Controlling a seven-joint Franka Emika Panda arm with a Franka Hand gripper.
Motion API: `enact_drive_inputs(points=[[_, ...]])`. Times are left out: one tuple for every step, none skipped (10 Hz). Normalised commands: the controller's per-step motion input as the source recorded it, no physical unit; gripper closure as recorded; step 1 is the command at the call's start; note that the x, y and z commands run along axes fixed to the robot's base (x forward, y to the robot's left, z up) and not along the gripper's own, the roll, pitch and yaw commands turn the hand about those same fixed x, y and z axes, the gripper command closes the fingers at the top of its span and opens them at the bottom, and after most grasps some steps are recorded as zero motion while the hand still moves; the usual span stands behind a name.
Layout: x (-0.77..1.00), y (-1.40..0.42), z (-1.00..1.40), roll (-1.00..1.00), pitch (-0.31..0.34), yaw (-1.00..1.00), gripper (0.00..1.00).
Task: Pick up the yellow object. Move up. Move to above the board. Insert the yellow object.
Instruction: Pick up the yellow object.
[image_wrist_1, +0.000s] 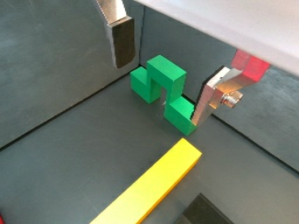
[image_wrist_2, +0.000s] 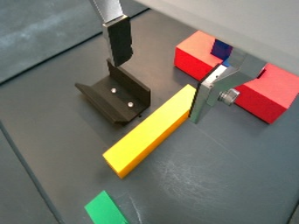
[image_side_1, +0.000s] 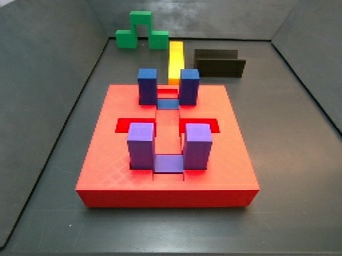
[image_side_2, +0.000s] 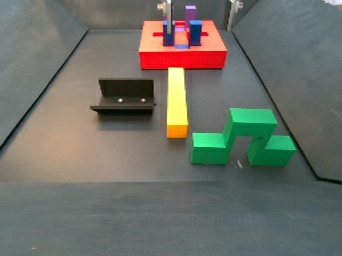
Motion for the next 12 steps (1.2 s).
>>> enact_drive_inputs(points=[[0.28, -0.35, -0.24, 0.0, -0.06, 0.0, 0.0], [0.35, -0.47, -0.57, -0.02, -0.233, 0.0, 0.0], [0.37, -0.43, -0.7, -0.04, -0.29, 0.0, 0.0], [0.28, -0.33, -0.74, -0.01, -0.274, 0.0, 0.0], [0.0, -0.17, -0.8, 0.01, -0.236, 0.0, 0.0], [-0.01, -0.05, -0.82, 0.01, -0.221, 0.0, 0.0], [0.0, 0.0, -0.8, 0.0, -0.227, 0.0, 0.0], [0.0, 0.0, -0.71, -0.07, -0.251, 0.0, 0.0], [0.03, 0.0, -0.67, -0.12, -0.236, -0.05, 0.0], [0.03, 0.0, -0.64, -0.13, -0.224, -0.05, 0.0], [0.0, 0.0, -0.54, -0.12, -0.203, -0.03, 0.0], [0.08, 0.0, -0.52, -0.12, -0.181, -0.01, 0.0]])
